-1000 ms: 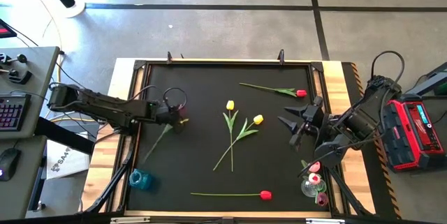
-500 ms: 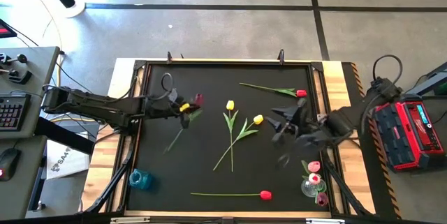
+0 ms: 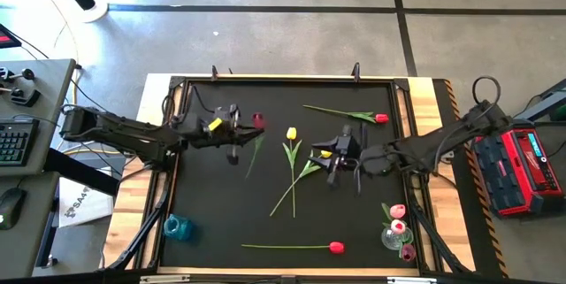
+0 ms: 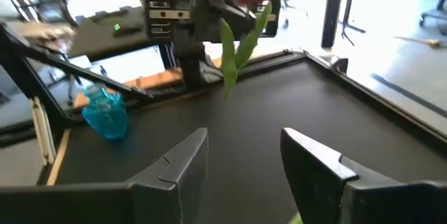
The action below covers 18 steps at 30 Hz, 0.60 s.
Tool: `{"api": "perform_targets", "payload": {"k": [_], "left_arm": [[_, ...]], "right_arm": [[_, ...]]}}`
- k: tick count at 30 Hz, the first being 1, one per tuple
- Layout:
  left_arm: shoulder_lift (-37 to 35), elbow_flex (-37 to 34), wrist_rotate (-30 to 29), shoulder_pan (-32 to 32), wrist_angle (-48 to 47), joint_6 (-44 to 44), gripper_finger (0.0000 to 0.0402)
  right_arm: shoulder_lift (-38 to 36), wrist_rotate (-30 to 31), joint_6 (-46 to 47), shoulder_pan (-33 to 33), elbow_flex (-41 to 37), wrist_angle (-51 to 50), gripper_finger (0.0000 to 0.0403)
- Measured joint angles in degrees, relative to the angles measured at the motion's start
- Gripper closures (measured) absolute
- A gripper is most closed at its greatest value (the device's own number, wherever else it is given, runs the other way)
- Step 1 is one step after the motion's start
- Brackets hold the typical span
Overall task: Sort flowers into vase by color
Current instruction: Put the dark pink flower into the transparent vase
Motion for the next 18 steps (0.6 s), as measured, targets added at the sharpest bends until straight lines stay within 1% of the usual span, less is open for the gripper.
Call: {"api": "perform_targets", "payload": {"k": [2, 4, 7, 9, 13, 16, 18], "left_arm": [[1.8, 0.0, 2.5, 0.0, 5.5, 0.8, 0.0401], [3.8, 0.0, 4.6, 0.0, 10.3, 1.7, 0.0401], [7.0, 0.0, 6.4, 0.0, 17.5, 4.2, 0.0401], [9.6, 0.7, 7.3, 0.0, 20.9, 5.9, 0.0401], [14.8, 4.9, 10.3, 0.0, 24.1, 7.9, 0.0401], [18.9, 8.6, 12.9, -0.2, 24.3, 8.7, 0.0401], [21.0, 10.6, 13.5, -0.6, 24.2, 9.8, 0.0401]], "right_arm": [[0.0, -1.3, -1.9, -0.8, -2.2, 5.1, 0.0233], [0.0, -4.0, -4.0, -1.8, -4.0, 9.7, 0.0233], [0.4, -8.4, -5.7, -3.4, -5.0, 13.3, 0.0233], [1.3, -10.1, -6.8, -4.3, -5.0, 14.7, 0.0233], [4.6, -12.7, -9.4, -6.1, -5.0, 18.4, 0.0233], [7.3, -12.7, -10.8, -6.9, -5.0, 19.9, 0.0233], [8.7, -12.4, -11.0, -7.1, -5.0, 20.3, 0.0233]]}}
